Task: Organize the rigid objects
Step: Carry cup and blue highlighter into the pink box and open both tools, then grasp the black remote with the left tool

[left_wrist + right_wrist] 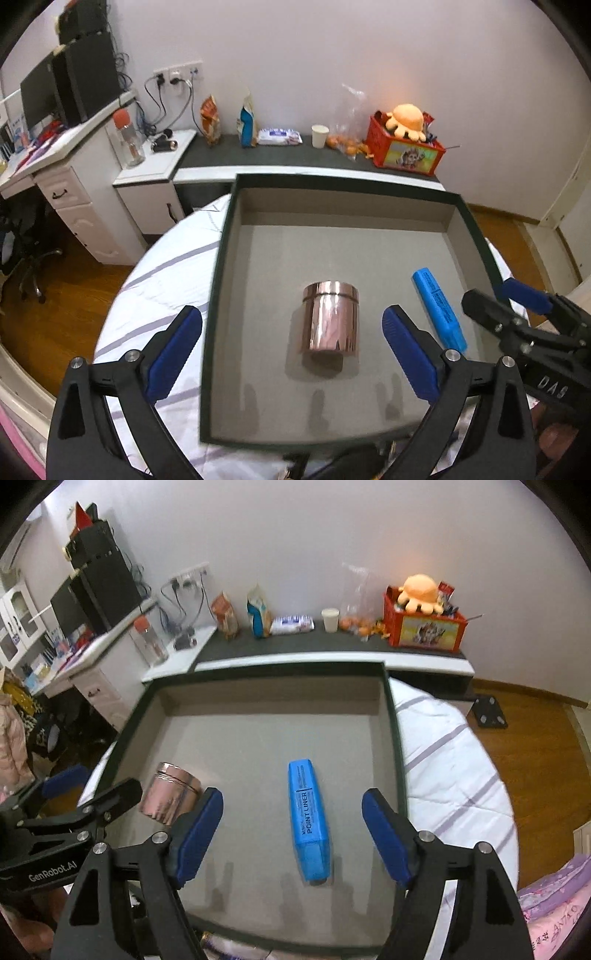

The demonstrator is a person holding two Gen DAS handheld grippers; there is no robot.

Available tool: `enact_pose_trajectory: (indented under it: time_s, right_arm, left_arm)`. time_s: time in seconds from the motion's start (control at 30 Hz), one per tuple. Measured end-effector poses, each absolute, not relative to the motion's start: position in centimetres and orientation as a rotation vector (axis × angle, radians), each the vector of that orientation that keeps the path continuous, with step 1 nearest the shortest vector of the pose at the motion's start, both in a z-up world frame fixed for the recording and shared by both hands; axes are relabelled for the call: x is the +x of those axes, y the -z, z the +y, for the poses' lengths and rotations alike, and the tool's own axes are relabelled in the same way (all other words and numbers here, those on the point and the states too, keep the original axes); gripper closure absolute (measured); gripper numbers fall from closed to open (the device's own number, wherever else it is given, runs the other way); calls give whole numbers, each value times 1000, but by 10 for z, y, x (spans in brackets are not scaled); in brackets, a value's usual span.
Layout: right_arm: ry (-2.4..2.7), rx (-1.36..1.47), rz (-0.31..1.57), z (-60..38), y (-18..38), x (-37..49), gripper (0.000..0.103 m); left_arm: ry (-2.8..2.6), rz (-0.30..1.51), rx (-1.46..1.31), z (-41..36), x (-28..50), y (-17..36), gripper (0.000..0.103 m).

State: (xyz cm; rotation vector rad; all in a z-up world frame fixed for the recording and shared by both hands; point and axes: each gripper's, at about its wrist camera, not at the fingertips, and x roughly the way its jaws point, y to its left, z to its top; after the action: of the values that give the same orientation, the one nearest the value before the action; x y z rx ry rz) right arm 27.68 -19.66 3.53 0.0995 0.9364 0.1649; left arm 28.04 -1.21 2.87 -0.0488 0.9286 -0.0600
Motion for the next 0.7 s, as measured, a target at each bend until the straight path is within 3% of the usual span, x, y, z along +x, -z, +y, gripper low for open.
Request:
enact_pose_trajectory:
  time_s: [0.37,0.7]
  right_arm:
    - [-156,116,818,-198,-75,207,21]
    - [-102,109,791,-209,-78,121,21]
  left_arm:
    - [17,798,6,1,206,-70,0]
    - [0,807,-4,22,139,-49,0]
